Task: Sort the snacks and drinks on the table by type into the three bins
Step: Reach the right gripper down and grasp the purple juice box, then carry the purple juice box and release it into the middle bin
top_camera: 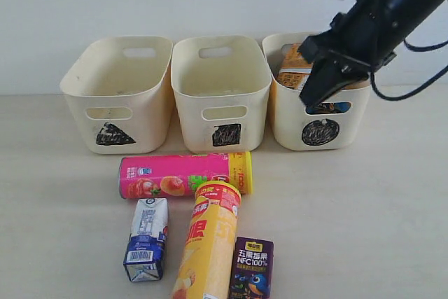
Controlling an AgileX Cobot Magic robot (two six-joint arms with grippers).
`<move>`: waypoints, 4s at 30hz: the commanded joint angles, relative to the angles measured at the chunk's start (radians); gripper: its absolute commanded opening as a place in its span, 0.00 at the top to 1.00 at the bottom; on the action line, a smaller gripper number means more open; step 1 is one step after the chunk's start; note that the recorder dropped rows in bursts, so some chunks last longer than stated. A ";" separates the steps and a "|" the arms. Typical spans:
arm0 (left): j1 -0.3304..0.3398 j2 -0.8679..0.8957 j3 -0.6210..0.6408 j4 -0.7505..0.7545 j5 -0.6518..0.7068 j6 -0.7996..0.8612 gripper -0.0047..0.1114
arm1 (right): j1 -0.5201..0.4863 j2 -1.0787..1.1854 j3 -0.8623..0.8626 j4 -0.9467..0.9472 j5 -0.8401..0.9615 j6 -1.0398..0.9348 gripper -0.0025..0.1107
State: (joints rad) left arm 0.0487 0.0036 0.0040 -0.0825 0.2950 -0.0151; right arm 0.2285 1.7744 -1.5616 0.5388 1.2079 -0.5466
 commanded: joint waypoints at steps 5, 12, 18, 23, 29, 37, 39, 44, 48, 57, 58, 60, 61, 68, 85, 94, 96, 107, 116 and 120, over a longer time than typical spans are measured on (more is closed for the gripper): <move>0.001 -0.004 -0.004 -0.003 -0.010 -0.008 0.92 | 0.185 -0.019 0.177 -0.216 0.013 0.017 0.72; 0.001 -0.004 -0.004 -0.003 -0.010 -0.008 0.92 | 0.278 -0.101 0.372 -0.225 -0.084 -0.182 0.32; 0.001 -0.004 -0.004 -0.003 -0.010 -0.008 0.92 | 0.401 -0.136 0.509 -0.247 -0.290 -0.261 0.20; 0.001 -0.004 -0.004 -0.003 -0.010 -0.008 0.92 | 0.469 -0.136 0.547 -0.266 -0.423 -0.297 0.20; 0.001 -0.004 -0.004 -0.003 -0.010 -0.008 0.92 | 0.479 -0.109 0.547 -0.296 -0.461 -0.301 0.20; 0.001 -0.004 -0.004 -0.003 -0.010 -0.008 0.92 | 0.479 -0.030 0.545 -0.261 -0.481 -0.334 0.20; 0.001 -0.004 -0.004 -0.003 -0.010 -0.008 0.92 | 0.479 -0.018 0.543 -0.250 -0.484 -0.352 0.20; 0.001 -0.004 -0.004 -0.003 -0.010 -0.008 0.92 | 0.479 0.015 0.543 -0.246 -0.522 -0.391 0.20; 0.001 -0.004 -0.004 -0.003 -0.010 -0.008 0.92 | 0.479 0.038 0.543 -0.234 -0.545 -0.432 0.20; 0.001 -0.004 -0.004 -0.003 -0.010 -0.008 0.92 | 0.479 0.078 0.543 -0.223 -0.607 -0.456 0.20; 0.001 -0.004 -0.004 -0.003 -0.010 -0.008 0.92 | 0.479 0.078 0.543 -0.223 -0.610 -0.458 0.20; 0.001 -0.004 -0.004 -0.003 -0.010 -0.008 0.92 | 0.479 0.083 0.543 -0.223 -0.615 -0.464 0.20; 0.001 -0.004 -0.004 -0.003 -0.010 -0.008 0.92 | 0.479 0.085 0.543 -0.223 -0.617 -0.466 0.20; 0.001 -0.004 -0.004 -0.003 -0.010 -0.008 0.92 | 0.479 0.113 0.543 -0.223 -0.635 -0.476 0.21; 0.001 -0.004 -0.004 -0.003 -0.010 -0.008 0.92 | 0.479 -0.026 0.543 -0.587 -0.505 -0.291 0.98; 0.001 -0.004 -0.004 -0.003 -0.010 -0.008 0.92 | 0.398 -0.307 0.453 -0.863 -0.571 -0.046 0.98; 0.001 -0.004 -0.004 -0.003 -0.010 -0.008 0.92 | 0.355 -0.319 0.377 -0.863 -0.648 0.120 0.98; 0.001 -0.004 -0.004 -0.003 -0.010 -0.008 0.92 | 0.301 -0.099 0.029 -0.811 -0.746 0.480 0.98; 0.001 -0.004 -0.004 -0.003 -0.010 -0.008 0.92 | 0.293 0.237 -0.299 -0.732 -0.613 0.488 0.98; 0.001 -0.004 -0.004 -0.003 -0.010 -0.008 0.92 | 0.269 0.319 -0.353 -0.637 -0.670 0.506 0.98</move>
State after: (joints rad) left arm 0.0487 0.0036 0.0040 -0.0825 0.2950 -0.0151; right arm 0.5212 2.0590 -1.8755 -0.1469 0.5918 -0.0642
